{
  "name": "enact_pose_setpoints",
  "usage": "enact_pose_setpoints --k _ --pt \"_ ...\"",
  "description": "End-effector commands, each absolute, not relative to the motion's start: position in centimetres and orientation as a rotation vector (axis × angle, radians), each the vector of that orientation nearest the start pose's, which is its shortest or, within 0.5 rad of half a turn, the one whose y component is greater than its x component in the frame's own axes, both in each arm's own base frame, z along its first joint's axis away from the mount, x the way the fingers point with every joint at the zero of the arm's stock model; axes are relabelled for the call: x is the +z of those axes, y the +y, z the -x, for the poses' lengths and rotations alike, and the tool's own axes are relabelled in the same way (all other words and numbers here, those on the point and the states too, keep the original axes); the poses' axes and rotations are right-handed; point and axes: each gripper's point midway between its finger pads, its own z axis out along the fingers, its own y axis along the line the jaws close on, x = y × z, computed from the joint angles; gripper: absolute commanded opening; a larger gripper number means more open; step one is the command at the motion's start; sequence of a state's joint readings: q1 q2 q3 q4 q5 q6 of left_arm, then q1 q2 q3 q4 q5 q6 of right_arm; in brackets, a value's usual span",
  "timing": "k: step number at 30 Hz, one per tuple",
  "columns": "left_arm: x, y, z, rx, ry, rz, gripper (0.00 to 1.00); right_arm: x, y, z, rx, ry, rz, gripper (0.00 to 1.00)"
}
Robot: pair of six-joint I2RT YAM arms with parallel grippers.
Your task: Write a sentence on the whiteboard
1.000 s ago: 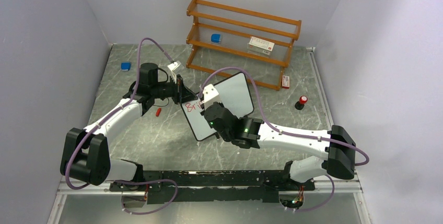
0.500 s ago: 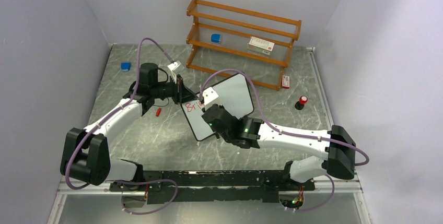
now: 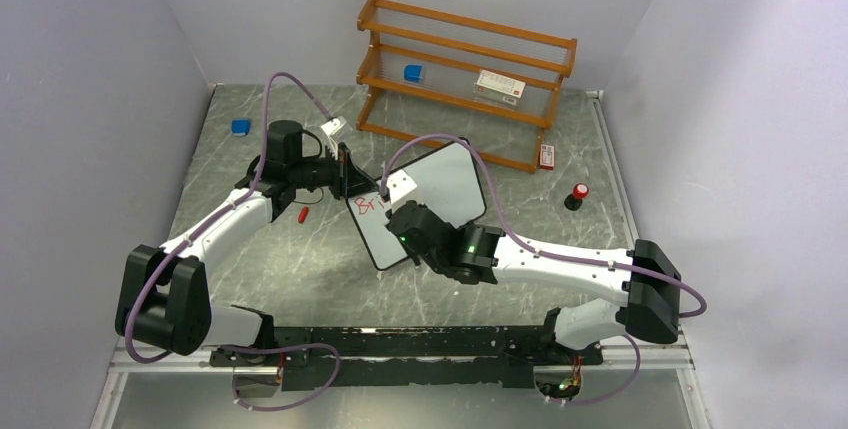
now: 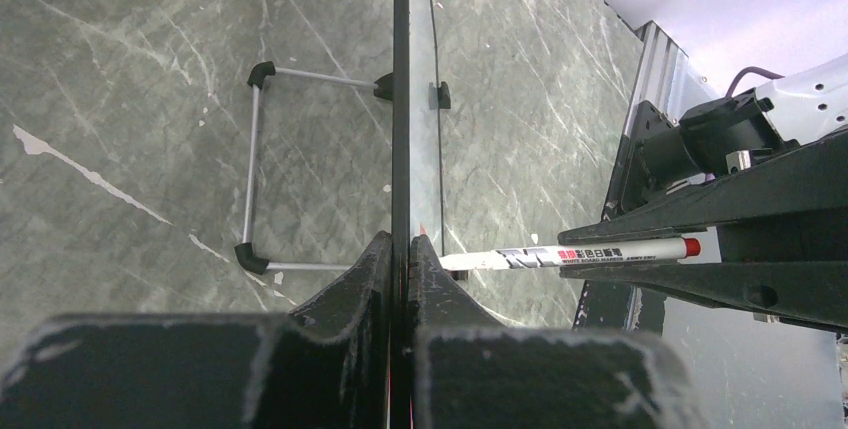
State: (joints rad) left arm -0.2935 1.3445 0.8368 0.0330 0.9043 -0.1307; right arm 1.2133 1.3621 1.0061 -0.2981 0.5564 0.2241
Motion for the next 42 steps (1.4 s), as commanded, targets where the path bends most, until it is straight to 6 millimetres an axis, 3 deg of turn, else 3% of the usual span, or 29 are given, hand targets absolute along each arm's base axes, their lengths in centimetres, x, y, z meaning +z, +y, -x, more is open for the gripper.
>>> enact_pose_setpoints --k 1,9,18,28,42 --pt "19.3 -23.7 -28.4 -1.183 1.857 -0.796 0.05 18.2 33.0 -21.4 0.282 1.959 0.696 0.0" --pt "19.1 -23.7 -28.4 -1.182 1.861 -0.796 0.05 19.7 33.3 -21.9 0.304 1.917 0.656 0.0" --pt "19.1 -23.8 -28.4 -1.183 1.862 -0.798 0.05 22.3 31.7 -22.5 0.287 1.865 0.601 0.0" --pt "19.1 -23.8 -28.4 -1.181 1.864 -0.802 0.05 23.2 31.5 -24.5 0.276 1.831 0.54 0.0" --pt "19.1 -23.9 -28.4 -1.185 1.864 -0.803 0.05 23.7 32.7 -25.2 0.298 1.816 0.549 0.0"
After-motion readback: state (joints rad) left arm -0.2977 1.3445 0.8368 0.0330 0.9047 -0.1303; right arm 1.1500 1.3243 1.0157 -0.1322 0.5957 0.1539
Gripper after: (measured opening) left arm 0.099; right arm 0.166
